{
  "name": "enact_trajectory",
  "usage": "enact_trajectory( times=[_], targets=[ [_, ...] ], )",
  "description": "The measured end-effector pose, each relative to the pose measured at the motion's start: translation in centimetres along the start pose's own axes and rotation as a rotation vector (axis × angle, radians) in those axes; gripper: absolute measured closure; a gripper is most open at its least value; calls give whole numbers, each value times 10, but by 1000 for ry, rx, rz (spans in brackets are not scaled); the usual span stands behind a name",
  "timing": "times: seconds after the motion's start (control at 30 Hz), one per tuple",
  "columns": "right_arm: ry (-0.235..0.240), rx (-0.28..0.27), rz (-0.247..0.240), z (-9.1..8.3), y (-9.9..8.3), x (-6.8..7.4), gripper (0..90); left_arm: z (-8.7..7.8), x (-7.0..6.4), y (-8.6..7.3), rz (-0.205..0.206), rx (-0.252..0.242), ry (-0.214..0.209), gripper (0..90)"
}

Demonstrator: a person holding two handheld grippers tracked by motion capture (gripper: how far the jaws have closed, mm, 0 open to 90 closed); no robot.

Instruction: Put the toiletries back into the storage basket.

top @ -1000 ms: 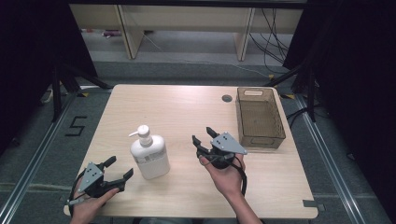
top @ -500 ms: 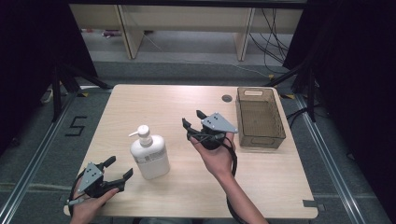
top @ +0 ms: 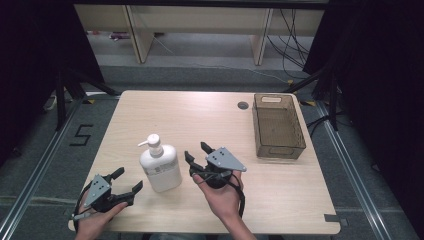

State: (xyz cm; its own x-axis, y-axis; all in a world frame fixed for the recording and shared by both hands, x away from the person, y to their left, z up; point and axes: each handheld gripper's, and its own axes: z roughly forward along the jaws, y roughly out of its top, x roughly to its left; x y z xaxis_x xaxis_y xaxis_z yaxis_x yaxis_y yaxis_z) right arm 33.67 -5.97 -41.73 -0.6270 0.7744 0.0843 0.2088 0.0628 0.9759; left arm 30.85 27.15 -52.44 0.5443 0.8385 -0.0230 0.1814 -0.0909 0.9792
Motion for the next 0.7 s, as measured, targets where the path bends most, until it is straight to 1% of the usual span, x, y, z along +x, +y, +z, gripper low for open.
enact_trajectory(
  times=[0.03, 0.07, 0.1, 0.13, 0.17, 0.2, 0.23, 0.27, 0.3, 0.33, 0.47, 0.5, 0.53, 0.6, 0.7],
  targets=[
    [0, 0, 0, 0, 0, 0, 423, 0, 0, 0, 0, 0, 0, 146],
    [24, -7, -9, 2, 2, 10, 421, 0, 0, 0, 3, -4, -2, 146],
    [24, -7, -9, 2, 2, 10, 421, 0, 0, 0, 3, -4, -2, 146],
    [32, -13, -33, 3, 6, 18, 417, 0, 1, -1, 1, -17, -9, 146],
    [32, -13, -33, 3, 6, 18, 417, -1, 1, 0, -1, -7, -1, 146],
    [43, -23, -30, 4, 11, 27, 413, -1, 1, 0, -2, -11, -3, 146],
    [43, -23, -30, 4, 11, 27, 413, 0, 2, -1, -4, -24, -10, 146],
    [28, -30, -43, 4, 16, 33, 403, -1, 1, -1, -3, -21, -7, 146],
    [28, -30, -43, 4, 16, 33, 403, -1, 1, -1, -3, -21, -7, 146],
    [31, -46, -39, 7, 20, 38, 394, -2, 1, -1, -1, -8, 1, 146],
    [29, -50, -37, 11, 24, 44, 387, -2, 1, 0, 8, 1, 4, 147],
    [44, -57, -34, 13, 24, 46, 385, -2, 0, 0, 8, 1, 5, 147],
    [50, -59, -35, 15, 26, 48, 384, -1, 1, 0, 2, -4, 5, 147],
    [49, -56, -48, 16, 27, 51, 384, -1, 1, 0, 1, -6, 4, 147],
    [54, -66, -49, 18, 28, 54, 384, -2, 1, 0, 2, -5, 5, 147]
  ],
)
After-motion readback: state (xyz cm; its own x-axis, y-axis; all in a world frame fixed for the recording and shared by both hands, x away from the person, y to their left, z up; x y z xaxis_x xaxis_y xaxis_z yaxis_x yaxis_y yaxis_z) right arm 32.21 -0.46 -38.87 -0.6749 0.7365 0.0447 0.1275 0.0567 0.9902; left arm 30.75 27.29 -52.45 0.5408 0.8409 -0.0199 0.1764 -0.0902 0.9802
